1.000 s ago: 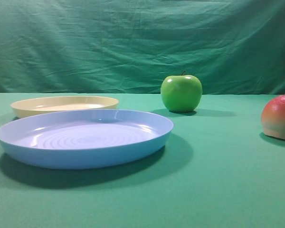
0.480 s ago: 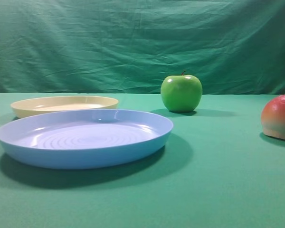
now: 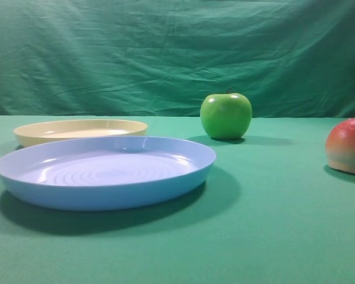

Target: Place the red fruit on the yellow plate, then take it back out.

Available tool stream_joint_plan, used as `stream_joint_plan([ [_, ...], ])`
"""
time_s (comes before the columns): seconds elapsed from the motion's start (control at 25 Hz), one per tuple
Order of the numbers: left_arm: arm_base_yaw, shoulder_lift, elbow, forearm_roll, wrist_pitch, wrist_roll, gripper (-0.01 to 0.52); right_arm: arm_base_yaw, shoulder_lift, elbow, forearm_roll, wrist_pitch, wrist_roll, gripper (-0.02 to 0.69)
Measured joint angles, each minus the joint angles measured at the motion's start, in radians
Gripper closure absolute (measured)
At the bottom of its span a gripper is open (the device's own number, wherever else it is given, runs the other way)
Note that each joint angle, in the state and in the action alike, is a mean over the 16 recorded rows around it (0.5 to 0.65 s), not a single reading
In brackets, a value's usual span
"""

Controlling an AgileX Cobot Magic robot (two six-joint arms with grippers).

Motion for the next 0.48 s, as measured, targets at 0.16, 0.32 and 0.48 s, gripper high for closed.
stream_joint_plan([
  [0.16, 0.0, 0.0, 0.0, 0.0, 0.0, 0.0, 0.514, 0.0, 0.0, 0.0, 0.0, 0.0, 0.0, 0.665],
  [0.32, 0.0, 0.0, 0.0, 0.0, 0.0, 0.0, 0.514, 0.0, 0.0, 0.0, 0.0, 0.0, 0.0, 0.665],
  [0.48, 0.0, 0.0, 0.0, 0.0, 0.0, 0.0, 0.514, 0.0, 0.0, 0.0, 0.0, 0.0, 0.0, 0.665],
])
